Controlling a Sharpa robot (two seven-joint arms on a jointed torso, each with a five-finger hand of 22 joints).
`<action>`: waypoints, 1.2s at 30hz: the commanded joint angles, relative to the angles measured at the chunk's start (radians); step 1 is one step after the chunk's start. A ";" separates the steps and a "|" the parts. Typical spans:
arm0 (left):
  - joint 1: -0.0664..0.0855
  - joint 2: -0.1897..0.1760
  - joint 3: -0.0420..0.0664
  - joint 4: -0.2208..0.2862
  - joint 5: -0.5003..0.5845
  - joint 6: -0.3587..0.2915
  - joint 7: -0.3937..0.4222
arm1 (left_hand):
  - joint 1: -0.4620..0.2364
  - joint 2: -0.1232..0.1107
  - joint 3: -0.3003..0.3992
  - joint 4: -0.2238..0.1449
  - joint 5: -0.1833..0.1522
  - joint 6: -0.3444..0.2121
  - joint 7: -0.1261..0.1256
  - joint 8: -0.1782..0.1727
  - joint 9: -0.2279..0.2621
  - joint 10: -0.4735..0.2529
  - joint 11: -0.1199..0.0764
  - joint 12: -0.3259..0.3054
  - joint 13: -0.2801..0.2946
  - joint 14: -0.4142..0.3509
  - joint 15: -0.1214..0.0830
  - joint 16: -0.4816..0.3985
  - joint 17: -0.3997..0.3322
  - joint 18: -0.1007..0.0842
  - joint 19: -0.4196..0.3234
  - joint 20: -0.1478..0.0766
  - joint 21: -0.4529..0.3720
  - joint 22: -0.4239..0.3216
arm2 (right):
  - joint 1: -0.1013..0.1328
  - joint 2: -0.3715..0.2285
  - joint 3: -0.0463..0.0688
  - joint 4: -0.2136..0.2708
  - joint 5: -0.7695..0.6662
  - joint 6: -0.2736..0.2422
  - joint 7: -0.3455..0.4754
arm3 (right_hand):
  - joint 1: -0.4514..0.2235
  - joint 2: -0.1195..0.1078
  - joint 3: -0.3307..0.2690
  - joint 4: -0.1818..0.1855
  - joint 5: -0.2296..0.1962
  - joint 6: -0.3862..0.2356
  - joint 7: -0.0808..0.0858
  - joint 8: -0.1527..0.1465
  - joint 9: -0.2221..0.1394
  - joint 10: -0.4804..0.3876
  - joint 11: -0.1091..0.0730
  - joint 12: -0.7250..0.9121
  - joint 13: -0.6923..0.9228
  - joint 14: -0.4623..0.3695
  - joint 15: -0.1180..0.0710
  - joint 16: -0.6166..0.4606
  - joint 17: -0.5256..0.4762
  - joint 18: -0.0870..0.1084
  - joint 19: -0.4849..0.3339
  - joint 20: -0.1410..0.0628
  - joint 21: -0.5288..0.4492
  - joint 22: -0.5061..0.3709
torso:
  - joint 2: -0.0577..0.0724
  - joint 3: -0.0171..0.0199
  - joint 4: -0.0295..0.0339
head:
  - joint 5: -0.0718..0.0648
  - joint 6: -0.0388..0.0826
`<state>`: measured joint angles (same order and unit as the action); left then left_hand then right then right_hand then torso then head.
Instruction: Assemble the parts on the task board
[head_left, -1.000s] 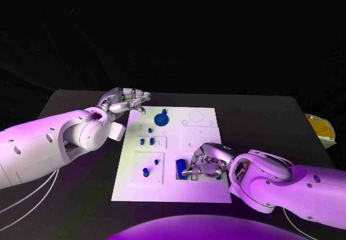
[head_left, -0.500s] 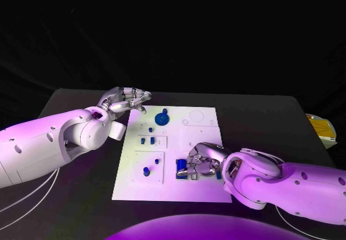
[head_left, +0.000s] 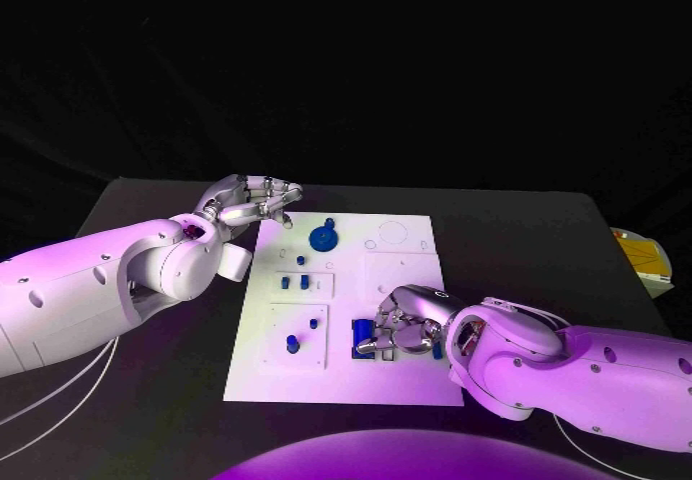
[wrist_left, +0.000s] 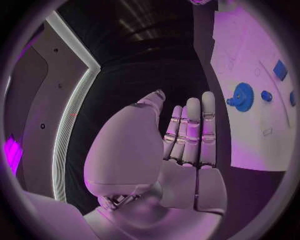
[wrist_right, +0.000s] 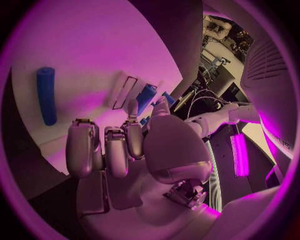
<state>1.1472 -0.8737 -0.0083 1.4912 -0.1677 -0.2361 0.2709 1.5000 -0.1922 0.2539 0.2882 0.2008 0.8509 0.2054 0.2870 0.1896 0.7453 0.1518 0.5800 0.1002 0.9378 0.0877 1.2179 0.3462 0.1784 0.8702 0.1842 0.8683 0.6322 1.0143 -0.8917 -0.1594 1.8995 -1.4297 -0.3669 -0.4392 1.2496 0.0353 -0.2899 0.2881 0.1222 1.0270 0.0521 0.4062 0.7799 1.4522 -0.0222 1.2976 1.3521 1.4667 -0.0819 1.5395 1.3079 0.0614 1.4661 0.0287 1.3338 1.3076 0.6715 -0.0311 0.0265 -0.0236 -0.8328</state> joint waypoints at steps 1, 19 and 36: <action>0.000 0.000 0.001 0.003 -0.002 0.013 0.005 | 0.003 0.010 -0.004 -0.001 -0.004 -0.009 0.001 0.004 -0.001 -0.007 0.002 0.007 -0.001 -0.007 -0.001 0.005 -0.001 0.005 0.005 0.000 -0.006 -0.001 | 0.000 -0.021 0.001 0.016 -0.013 -0.051 0.024 | 0.055 0.053 -0.009 0.001 0.008 0.001 -0.007 0.004 -0.002 0.008 -0.004 -0.006 0.012 0.085 -0.004 0.005 0.162 -0.012 0.020 -0.003 -0.004 0.157 | 0.000 0.0007 -0.0006 | -0.002 0.003; 0.000 -0.002 0.000 0.005 -0.001 0.011 0.009 | 0.005 0.013 -0.004 0.000 -0.004 -0.010 0.001 0.006 -0.002 -0.010 0.003 0.010 -0.001 -0.008 -0.001 0.006 -0.002 0.005 0.005 0.000 -0.007 -0.001 | 0.035 -0.225 0.000 0.054 0.054 -0.058 0.063 | 0.126 0.074 -0.063 -0.003 0.070 -0.030 0.009 -0.035 -0.026 -0.005 0.009 -0.028 0.002 0.082 0.007 0.000 0.147 -0.008 0.012 0.005 -0.030 0.151 | -0.001 -0.0007 -0.0013 | -0.028 0.005; 0.000 -0.005 -0.001 0.008 -0.001 0.011 0.013 | 0.005 0.013 -0.004 0.000 -0.004 -0.010 0.001 0.006 -0.002 -0.010 0.003 0.010 -0.001 -0.008 -0.001 0.006 -0.002 0.005 0.005 0.000 -0.007 -0.001 | -0.015 -0.277 -0.004 0.058 -0.058 -0.004 -0.010 | 0.214 0.087 -0.093 -0.002 0.126 -0.019 0.014 -0.080 -0.060 -0.005 0.013 -0.029 0.004 0.082 0.011 -0.001 0.149 -0.009 0.015 0.009 -0.026 0.157 | 0.000 -0.0001 0.0008 | -0.036 -0.001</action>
<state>1.1471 -0.8796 -0.0094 1.4965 -0.1677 -0.2363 0.2726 1.5057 -0.1866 0.2539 0.2883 0.2008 0.8473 0.2090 0.2870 0.1888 0.7417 0.1554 0.5865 0.1003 0.9378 0.0877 1.2179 0.3455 0.1784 0.8702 0.1842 0.8683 0.6323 1.0025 -1.1700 -0.1633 1.9582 -1.4345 -0.4064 -0.4163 1.3285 -0.0045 -0.3766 0.2869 0.2421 1.0004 0.0642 0.3299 0.7211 1.4445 -0.0107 1.2698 1.4247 1.4664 -0.0746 1.5394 1.3076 0.0614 1.4661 0.0288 1.3059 1.3073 0.6713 -0.0313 0.0264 -0.0593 -0.8329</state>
